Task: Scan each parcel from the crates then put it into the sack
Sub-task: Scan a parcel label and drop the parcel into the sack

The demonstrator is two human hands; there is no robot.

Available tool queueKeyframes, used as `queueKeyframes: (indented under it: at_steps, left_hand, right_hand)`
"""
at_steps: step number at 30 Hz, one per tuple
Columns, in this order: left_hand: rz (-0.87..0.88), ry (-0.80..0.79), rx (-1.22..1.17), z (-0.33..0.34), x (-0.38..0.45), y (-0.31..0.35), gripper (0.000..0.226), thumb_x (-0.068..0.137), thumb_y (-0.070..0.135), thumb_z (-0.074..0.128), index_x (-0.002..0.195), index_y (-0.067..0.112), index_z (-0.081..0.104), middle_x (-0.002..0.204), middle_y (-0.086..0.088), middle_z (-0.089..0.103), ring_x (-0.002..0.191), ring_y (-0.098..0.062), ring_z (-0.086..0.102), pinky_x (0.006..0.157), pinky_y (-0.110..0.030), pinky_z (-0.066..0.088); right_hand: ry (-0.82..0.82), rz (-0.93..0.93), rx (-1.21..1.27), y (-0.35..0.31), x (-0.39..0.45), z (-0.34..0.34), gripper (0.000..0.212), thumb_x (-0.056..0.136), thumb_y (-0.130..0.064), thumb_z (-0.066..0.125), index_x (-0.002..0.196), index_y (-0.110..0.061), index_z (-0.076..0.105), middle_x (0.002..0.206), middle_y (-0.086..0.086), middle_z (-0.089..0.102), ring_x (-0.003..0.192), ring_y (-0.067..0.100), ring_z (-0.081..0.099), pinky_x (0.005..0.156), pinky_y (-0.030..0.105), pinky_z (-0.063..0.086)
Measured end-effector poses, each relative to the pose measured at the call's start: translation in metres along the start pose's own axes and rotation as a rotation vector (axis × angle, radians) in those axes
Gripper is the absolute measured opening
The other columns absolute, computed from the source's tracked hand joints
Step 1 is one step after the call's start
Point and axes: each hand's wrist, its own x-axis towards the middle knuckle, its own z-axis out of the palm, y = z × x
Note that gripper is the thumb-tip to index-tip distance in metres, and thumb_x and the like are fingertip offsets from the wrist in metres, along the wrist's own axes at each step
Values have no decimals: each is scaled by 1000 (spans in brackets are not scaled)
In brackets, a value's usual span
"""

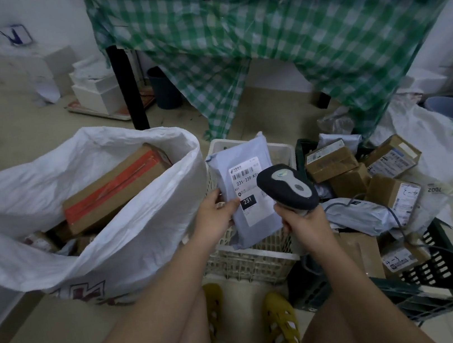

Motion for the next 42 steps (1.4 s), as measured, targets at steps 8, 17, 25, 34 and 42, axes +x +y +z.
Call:
queueKeyframes:
  at_steps: [8,17,25,34,42]
  left_hand:
    - [204,258,-269,-56,-68,44,30,90,12,65,120,14,58,99,7,67,90,-11,68,81,-36,58]
    - [360,660,-197,-204,-87,82,35,88,19,68,122,22,56,87,17,66,84,-7,66,80,-37,55]
    - [381,622,451,-285,-36,49,43,90,33,64,131,24,53,124,3,57,111,-16,56,89,-40,50]
    - [502,267,1327,-255,48,24,50,94,33,57,141,26,43,135,-3,48,116,-25,48,82,-35,44]
    - [471,249,1513,-227,85,61,51,95,44,52,140,26,36,124,-8,50,107,-26,51,81,-34,45]
  right_hand:
    - [26,-98,37,-55,-25,35,23,88,-6,66,73,-18,53,51,-5,53,44,-2,47,56,28,44]
    - [84,-105,92,-100,-16,119,6,89,-12,67,90,-7,64,72,8,62,64,14,58,64,26,50]
    - [148,-98,-12,-92,46,188,48,80,-17,77,123,-2,59,120,16,64,113,29,58,86,30,41]
    - [176,9,1,-67,93,194,22,82,0,67,100,-9,56,82,3,60,91,23,59,79,29,43]
    - [180,-44,119,-64,77,166,39,84,4,66,121,-4,58,108,3,58,105,16,54,91,28,41]
